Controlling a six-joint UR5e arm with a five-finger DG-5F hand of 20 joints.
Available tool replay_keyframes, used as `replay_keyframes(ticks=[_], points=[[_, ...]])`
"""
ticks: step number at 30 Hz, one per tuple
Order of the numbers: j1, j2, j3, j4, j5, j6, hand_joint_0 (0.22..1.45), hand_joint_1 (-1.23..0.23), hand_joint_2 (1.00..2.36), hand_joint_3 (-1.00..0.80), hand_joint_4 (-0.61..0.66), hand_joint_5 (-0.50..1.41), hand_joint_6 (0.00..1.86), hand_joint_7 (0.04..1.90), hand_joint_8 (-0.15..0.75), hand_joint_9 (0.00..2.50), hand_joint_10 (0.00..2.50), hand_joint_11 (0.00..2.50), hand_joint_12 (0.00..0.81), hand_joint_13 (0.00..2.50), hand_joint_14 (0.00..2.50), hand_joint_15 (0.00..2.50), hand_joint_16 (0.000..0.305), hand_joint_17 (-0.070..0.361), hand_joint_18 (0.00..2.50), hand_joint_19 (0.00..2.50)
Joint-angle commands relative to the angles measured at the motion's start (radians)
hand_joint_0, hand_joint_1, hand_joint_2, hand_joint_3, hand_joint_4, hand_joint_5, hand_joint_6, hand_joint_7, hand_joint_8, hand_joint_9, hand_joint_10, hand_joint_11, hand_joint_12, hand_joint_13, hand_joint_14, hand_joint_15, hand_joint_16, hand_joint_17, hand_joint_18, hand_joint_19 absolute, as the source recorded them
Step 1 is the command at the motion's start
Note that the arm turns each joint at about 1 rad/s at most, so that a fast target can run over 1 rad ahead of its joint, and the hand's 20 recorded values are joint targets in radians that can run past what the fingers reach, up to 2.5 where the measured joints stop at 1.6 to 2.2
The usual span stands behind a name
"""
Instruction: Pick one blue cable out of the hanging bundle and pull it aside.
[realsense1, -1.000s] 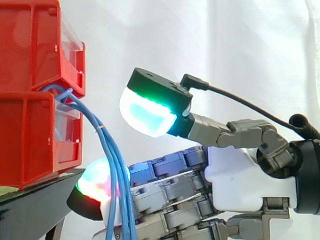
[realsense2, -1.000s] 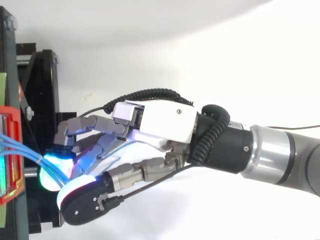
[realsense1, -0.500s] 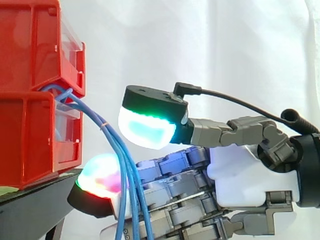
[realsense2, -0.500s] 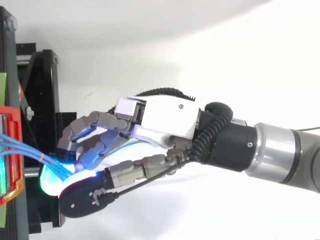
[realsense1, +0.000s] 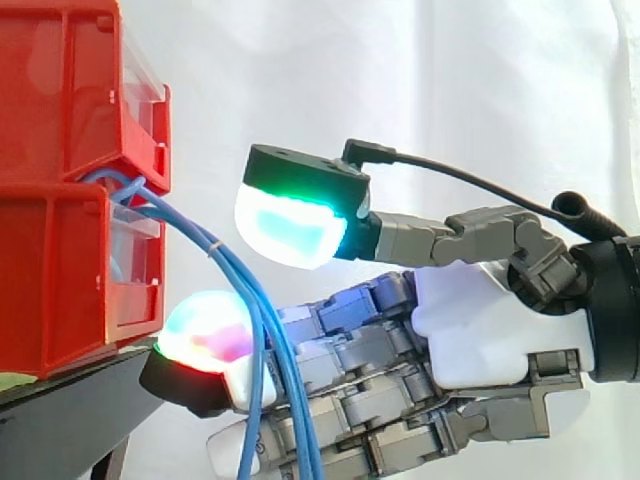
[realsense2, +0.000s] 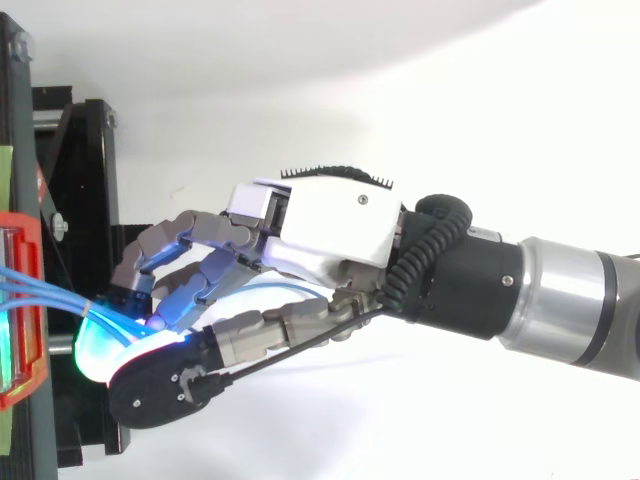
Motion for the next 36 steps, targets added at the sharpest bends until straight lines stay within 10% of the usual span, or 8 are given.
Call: replay_keyframes(ticks=[1, 36], points=[[0.000, 0.000, 0.007, -0.015, 0.000, 0.010, 0.57, -0.69, 1.01, -0.41, 0.17, -0.13, 0.79, 0.78, 0.287, 0.95, 0.02, 0.49, 0.313, 0.81, 0.01, 0.35, 0.034, 0.077, 0.48, 0.23], [-0.048, 0.009, 0.105, -0.159, -0.023, 0.011, 0.59, -0.66, 1.01, -0.37, 0.17, -0.15, 0.85, 0.74, 0.287, 0.94, 0.02, 0.52, 0.317, 0.81, 0.01, 0.37, 0.035, 0.079, 0.49, 0.25]])
